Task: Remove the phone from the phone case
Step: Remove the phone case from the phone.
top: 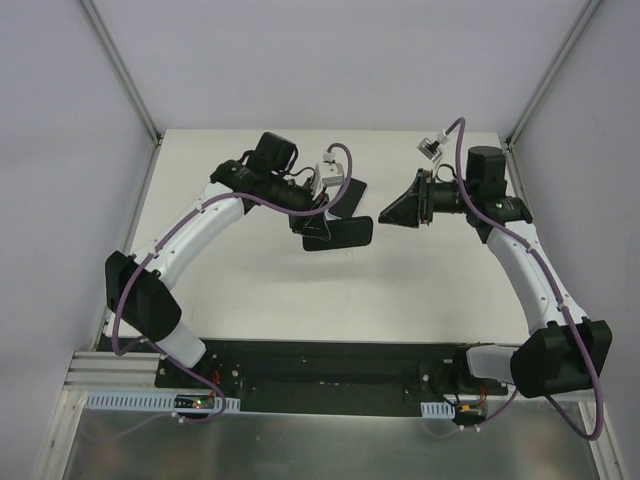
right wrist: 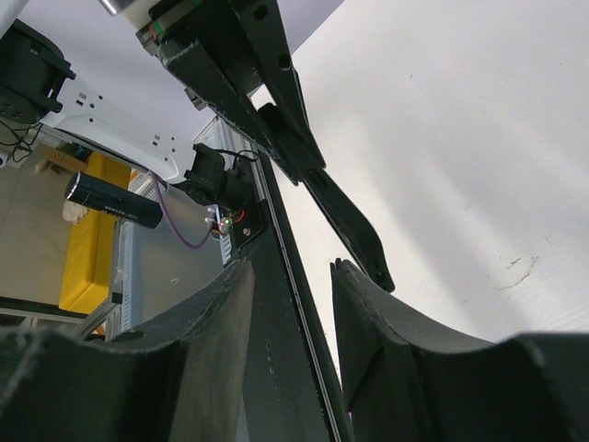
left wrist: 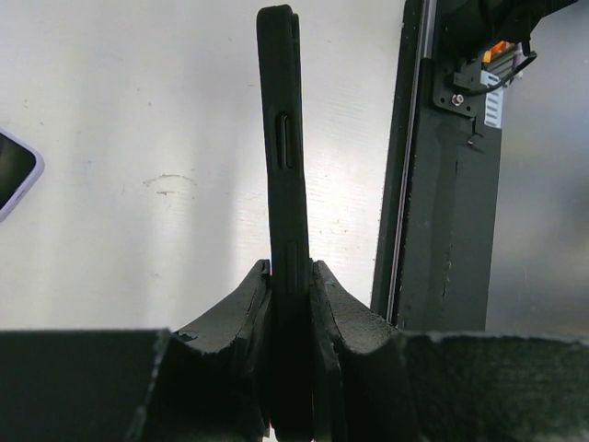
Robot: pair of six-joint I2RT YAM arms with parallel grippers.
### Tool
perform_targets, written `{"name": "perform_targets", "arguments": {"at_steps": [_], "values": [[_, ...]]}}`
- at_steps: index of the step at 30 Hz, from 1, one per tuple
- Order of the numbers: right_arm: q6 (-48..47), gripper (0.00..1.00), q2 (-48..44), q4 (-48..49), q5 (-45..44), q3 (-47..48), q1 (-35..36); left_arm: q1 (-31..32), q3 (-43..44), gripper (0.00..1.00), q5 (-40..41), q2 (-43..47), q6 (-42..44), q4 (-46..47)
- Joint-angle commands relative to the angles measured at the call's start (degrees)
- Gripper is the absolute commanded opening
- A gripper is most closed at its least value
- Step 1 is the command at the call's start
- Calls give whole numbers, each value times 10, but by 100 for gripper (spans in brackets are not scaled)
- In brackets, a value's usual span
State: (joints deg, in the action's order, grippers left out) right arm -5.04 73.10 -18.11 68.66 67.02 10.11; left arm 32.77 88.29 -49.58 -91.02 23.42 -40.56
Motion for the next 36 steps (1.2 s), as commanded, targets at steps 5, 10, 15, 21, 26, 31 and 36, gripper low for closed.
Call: {"name": "perform_targets", "arguments": {"at_steps": [5,10,15,21,26,31,36], "values": [[-11,45,-15,-13,13,-8,31,-9,3,0,-72,33,-35,46],[-24,45,-2,-24,-3,1,42,-9,5,0,-90,33,-43,48],[-38,45,-1,-32,-15,9,43,-9,3,0,-97,35,-43,49],[-76,45,-10,-81,-28,32,43,-10,1,0,-91,30,-37,49],[-98,45,-18,-109,-44,43,42,-10,3,0,-94,25,-37,48],[-105,45,-16,-111,-59,43,43,-10,5,0,-97,25,-40,49],[-110,45,-15,-111,-67,46,42,-10,2,0,-98,28,-40,49]]}}
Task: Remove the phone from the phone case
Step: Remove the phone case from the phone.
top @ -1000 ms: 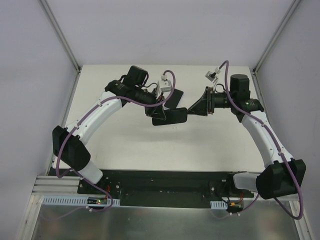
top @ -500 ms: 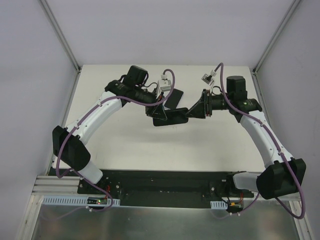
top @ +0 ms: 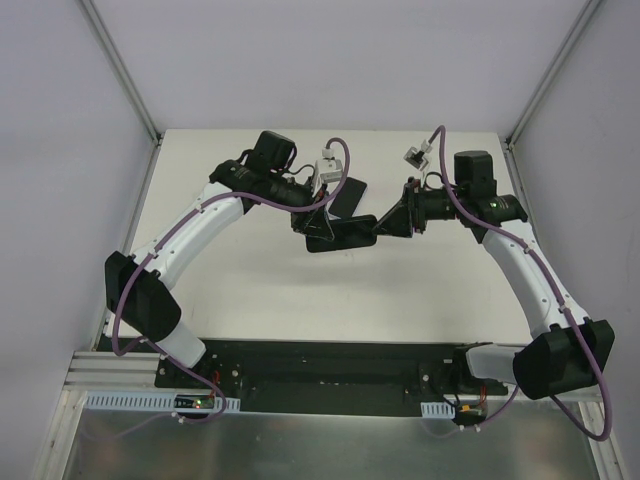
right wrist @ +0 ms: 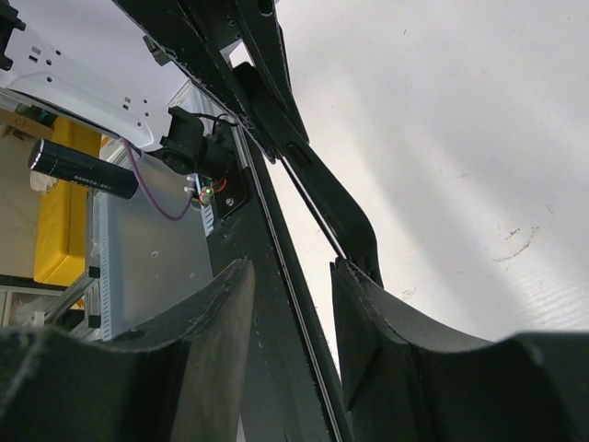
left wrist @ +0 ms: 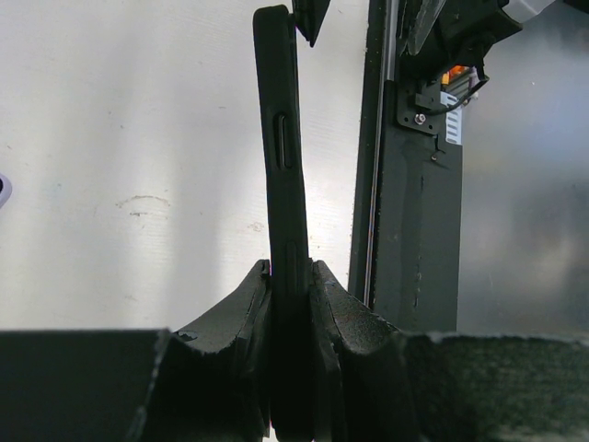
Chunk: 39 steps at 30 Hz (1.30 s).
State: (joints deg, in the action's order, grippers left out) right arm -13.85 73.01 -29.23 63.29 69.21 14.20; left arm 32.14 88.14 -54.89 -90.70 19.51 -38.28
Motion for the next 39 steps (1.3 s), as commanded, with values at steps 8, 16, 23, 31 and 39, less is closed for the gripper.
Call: {"name": "perform_targets", "arguments": {"at_steps": [8,16,23,31,39], "values": [[-32,45,-13,-3,-23,23,1,-3,5,0,-54,20,-2,25],[-34,45,-3,8,-25,17,8,-3,10,0,-82,18,-9,26],[-33,45,4,33,-31,5,20,-3,12,0,-130,10,-29,28],[-7,46,6,79,-44,-14,23,-3,5,0,-159,4,-55,57],[23,46,18,123,-69,-29,29,-1,0,0,-180,2,-80,79]]}}
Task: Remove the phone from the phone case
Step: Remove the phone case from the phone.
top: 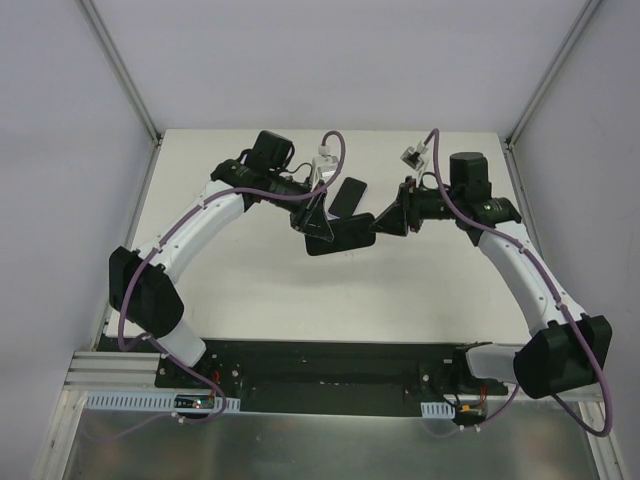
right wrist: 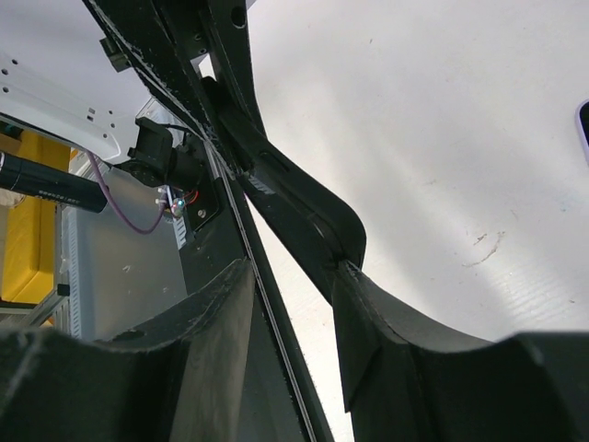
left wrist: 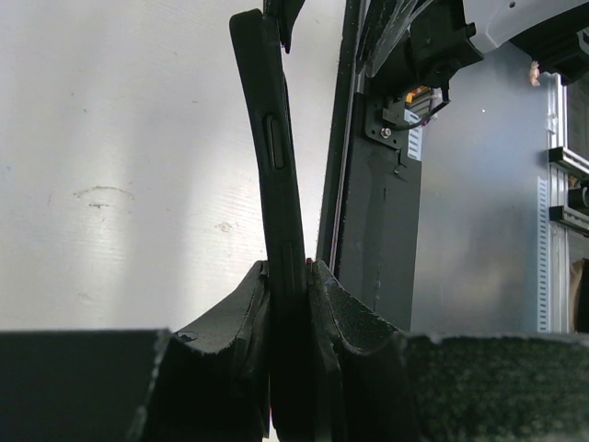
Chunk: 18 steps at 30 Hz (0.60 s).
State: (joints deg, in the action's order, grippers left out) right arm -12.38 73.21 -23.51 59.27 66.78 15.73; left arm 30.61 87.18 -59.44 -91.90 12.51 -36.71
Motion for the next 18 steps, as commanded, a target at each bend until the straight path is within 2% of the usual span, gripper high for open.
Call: {"name": "perform_targets", "arguments": {"at_steps": [1,18], "values": [[10,46,18,68,-31,-6,17,15,10,0,-137,13,-11,64],[28,45,46,94,-45,-8,24,39,23,0,-174,2,-21,67]]}}
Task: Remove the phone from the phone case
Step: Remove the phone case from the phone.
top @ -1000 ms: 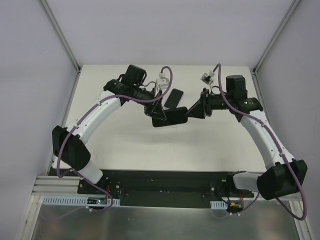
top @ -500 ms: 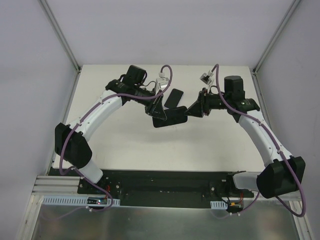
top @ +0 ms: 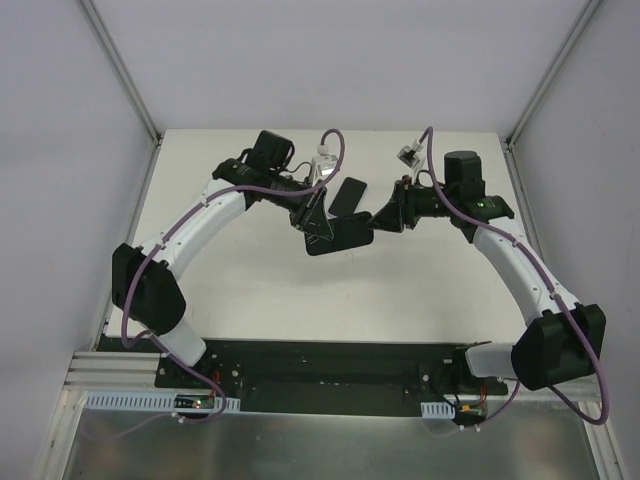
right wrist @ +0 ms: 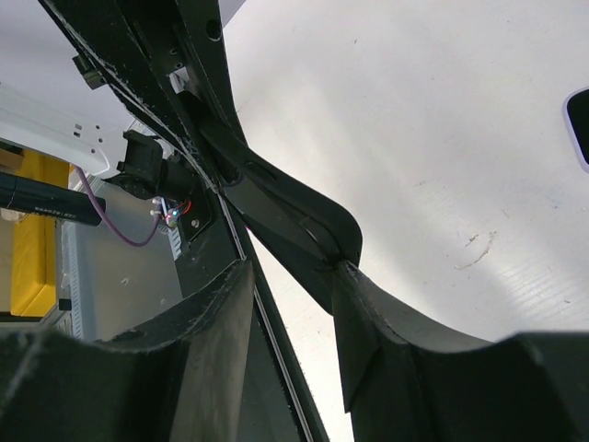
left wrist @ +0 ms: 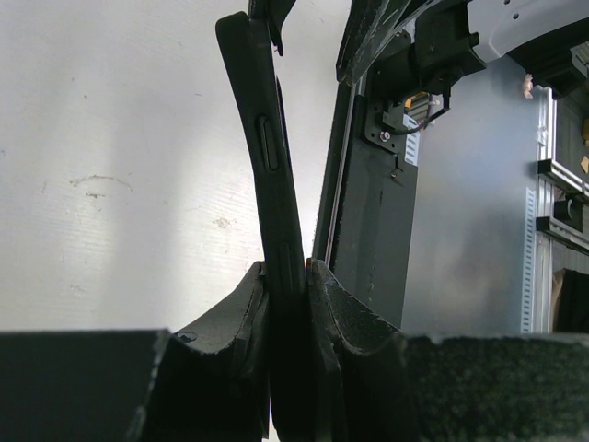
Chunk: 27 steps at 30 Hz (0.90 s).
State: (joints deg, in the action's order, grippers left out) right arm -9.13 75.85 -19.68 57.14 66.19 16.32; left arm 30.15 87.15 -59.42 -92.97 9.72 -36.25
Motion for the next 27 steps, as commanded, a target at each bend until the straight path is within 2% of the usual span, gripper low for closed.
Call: {"name": "perform_targets", "arguments": {"at_steps": [1,15,27], "values": [[-5,46,20,55,-26,-1,19,46,24,0,-175,12,7,62],[-13,46,34,40,-38,18,21,57,18,0,-194,17,5,63],[-24,46,61,31,-1,36,52,72,32,0,-185,8,-1,63]]}}
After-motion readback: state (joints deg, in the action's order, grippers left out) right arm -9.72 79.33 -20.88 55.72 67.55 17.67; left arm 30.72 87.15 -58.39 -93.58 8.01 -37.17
